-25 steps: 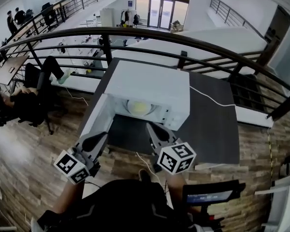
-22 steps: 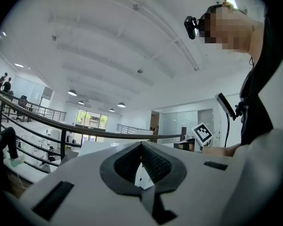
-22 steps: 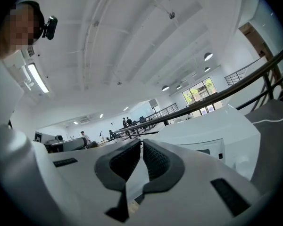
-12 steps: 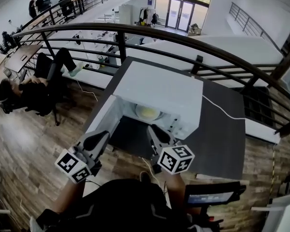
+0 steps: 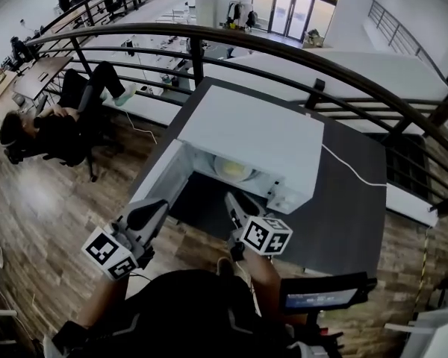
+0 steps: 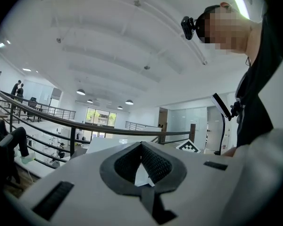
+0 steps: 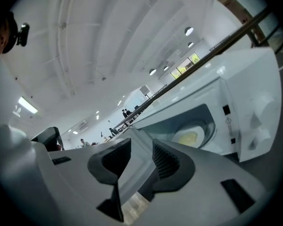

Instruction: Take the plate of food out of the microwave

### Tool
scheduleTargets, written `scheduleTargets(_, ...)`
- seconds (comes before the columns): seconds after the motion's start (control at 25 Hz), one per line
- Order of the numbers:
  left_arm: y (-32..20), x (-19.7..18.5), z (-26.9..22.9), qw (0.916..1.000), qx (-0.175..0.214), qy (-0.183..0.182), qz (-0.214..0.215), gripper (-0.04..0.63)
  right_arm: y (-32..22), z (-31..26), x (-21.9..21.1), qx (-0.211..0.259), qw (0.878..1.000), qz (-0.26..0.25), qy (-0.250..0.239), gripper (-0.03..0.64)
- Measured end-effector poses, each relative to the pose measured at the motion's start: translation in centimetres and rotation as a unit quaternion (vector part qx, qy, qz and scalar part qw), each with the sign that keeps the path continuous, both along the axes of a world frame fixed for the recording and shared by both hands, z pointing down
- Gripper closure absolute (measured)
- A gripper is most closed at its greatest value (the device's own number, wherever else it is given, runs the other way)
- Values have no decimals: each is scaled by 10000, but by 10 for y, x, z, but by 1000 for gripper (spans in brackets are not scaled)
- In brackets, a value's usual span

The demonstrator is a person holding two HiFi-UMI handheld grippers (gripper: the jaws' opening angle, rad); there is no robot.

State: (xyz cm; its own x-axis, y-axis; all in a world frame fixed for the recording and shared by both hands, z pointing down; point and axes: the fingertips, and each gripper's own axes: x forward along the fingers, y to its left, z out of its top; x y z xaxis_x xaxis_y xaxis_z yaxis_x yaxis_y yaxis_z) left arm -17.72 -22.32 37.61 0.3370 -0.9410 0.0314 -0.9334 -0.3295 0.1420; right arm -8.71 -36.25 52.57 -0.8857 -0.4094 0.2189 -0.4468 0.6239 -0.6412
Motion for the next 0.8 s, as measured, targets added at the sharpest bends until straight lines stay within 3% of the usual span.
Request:
scheduleTargets(0.28, 0, -11, 5, 9997, -85, -68, -221, 591, -24, 57, -6, -750, 9962, 437, 20, 459)
scheduleTargets(0.6, -6, -19, 1, 9987, -40, -78, -505, 591, -52, 116, -13, -1550, 9847, 795, 6, 459)
scheduleTargets(0.8, -1, -21, 1, 9976, -52, -95, -690, 591, -57, 142, -17, -2012, 9752, 916, -65, 408)
